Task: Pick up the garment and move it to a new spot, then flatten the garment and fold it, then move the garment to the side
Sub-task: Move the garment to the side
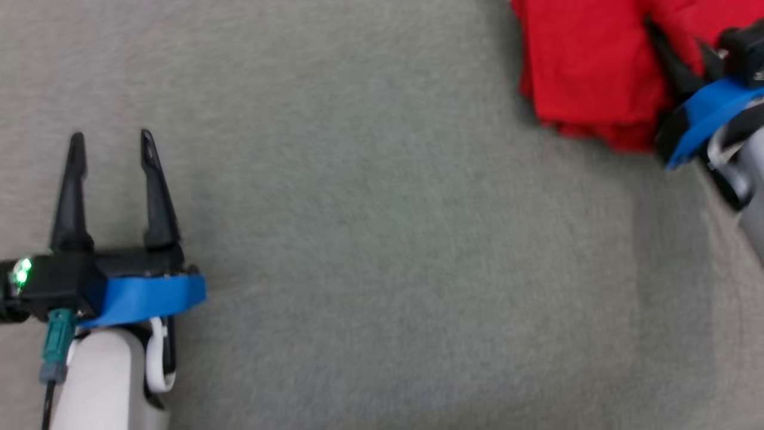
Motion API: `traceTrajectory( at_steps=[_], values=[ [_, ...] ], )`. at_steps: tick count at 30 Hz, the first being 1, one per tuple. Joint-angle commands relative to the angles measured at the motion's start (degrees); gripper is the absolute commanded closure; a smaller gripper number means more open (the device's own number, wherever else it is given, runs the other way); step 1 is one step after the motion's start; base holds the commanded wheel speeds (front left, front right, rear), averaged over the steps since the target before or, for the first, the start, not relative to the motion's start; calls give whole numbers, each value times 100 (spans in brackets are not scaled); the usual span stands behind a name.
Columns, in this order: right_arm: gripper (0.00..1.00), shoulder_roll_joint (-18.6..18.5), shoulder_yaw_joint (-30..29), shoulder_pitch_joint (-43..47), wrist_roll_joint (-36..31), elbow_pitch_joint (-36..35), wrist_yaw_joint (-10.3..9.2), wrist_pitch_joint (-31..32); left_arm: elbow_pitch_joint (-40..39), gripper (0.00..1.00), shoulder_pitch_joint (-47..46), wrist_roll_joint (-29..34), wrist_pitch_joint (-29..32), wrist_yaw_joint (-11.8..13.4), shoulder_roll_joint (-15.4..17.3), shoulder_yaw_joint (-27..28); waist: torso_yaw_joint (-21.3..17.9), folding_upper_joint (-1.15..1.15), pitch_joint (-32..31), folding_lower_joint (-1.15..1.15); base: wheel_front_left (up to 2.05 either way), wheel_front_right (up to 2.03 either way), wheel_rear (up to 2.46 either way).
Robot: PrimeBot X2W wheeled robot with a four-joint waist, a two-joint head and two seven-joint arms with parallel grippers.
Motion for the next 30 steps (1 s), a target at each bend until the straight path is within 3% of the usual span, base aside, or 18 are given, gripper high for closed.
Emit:
traceTrajectory(
  at_steps=[1,7,12,18,19,20,21,30],
  values=[
    [100,-146,64,-162,84,-51,-1,2,-121,0,-114,78,52,14,78,5,-101,-2,81,-2,0,0,0],
    [100,-863,288,-727,450,25,-1,132,-833,0,-161,276,385,43,358,10,-501,-2,458,-2,0,0,0],
    [100,-1455,526,-1077,738,332,-1,270,-1297,0,-247,340,627,15,461,-24,-526,-2,667,-2,0,0,0],
    [100,-1591,863,-1441,927,791,-2,364,-1561,0,-170,336,734,56,512,4,-485,-2,781,-2,0,0,0],
    [93,-1544,904,-1477,953,896,-1,371,-1578,0,-153,332,740,55,513,1,-471,-2,786,-2,0,0,0],
    [42,-1526,899,-1546,972,1015,-2,335,-1585,0,-137,331,746,65,513,-5,-454,-2,789,-2,0,0,0],
    [0,-1503,893,-1612,963,1136,-2,296,-1589,0,-125,323,745,82,506,-3,-439,-2,789,-2,0,0,0],
    [0,-1282,927,-1904,747,1897,-1,65,-1494,0,-44,236,634,140,477,4,-329,-2,693,-2,0,0,0]
  ],
)
